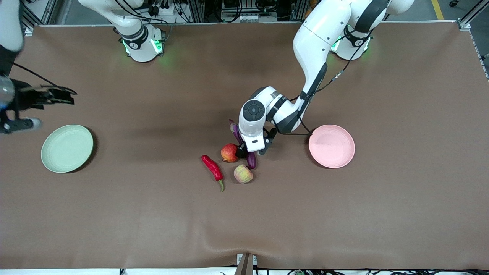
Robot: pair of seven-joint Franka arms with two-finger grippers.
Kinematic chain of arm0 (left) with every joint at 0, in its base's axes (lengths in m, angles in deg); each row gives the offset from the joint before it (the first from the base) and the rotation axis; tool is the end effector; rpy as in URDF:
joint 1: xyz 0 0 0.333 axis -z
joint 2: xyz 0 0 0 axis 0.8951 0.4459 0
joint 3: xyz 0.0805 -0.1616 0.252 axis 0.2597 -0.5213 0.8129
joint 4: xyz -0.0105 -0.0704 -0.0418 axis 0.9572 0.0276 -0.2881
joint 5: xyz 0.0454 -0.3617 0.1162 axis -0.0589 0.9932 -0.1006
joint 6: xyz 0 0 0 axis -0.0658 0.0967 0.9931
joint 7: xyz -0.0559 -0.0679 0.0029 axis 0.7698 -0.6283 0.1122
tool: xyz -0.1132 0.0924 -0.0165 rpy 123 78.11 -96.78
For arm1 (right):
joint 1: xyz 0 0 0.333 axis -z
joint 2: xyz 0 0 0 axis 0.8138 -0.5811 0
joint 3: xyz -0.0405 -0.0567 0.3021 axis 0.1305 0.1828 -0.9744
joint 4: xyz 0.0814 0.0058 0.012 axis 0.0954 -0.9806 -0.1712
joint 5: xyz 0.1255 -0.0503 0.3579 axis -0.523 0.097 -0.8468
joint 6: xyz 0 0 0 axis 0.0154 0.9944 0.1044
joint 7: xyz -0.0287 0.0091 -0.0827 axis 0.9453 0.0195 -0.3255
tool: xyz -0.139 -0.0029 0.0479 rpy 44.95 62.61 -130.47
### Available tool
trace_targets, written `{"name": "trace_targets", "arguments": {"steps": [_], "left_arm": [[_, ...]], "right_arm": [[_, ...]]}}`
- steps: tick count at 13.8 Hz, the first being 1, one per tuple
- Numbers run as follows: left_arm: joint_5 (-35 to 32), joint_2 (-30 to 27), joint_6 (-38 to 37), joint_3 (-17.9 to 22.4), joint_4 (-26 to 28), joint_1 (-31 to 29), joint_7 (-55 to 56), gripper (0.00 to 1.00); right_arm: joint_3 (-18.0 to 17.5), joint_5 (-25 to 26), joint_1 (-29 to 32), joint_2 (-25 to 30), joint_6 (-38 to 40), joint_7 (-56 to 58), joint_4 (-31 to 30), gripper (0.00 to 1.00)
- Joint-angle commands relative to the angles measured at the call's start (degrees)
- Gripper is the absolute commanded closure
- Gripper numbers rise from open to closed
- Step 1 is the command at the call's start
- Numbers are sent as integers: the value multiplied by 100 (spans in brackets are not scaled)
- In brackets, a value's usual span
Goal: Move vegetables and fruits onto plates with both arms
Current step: 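Grasp the eggplant with the left gripper while the right gripper reaches the apple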
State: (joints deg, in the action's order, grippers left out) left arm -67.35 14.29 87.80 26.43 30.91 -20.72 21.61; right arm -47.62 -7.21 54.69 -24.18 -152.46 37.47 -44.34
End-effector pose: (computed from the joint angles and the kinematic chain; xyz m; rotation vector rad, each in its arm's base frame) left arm 0.4984 -0.5107 0.1327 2.6683 1.5507 -0.0933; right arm 0.5528 -0.0210 0.5042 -3.0581 -0.2333 0.5331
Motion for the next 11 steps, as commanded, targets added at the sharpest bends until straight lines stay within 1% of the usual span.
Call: {"name": "trace_targets", "arguments": {"steps": [1,2,3,4,6,7,9,11], "left_arm": [[-159,107,-52,295,-123,89,187,0],[-159,20,-52,313,-132,80,187,0],[-159,-33,-43,426,-141,80,187,0],[-159,-34,-43,497,-176,88,187,0],[-168,1,-43,498,-325,89,187,0],[-168,10,-35,498,-334,89,187,0],[-194,54,9,498,-343,89,179,0],[-343,133,18,498,-334,97,170,0]], "right_arm": [[-28,-16,40,-312,10,66,156,0],[-28,-51,14,-417,-95,31,148,0],[-28,-43,-100,-479,-226,-4,156,0],[-28,-43,-240,-558,-393,-266,148,0],[-54,-156,-364,-681,-579,-1457,148,0],[-63,-418,-443,-708,-588,-1951,148,0],[-54,-1295,-470,-717,-571,-2769,60,0],[-63,-1772,-601,-813,-623,-3683,25,0]]}}
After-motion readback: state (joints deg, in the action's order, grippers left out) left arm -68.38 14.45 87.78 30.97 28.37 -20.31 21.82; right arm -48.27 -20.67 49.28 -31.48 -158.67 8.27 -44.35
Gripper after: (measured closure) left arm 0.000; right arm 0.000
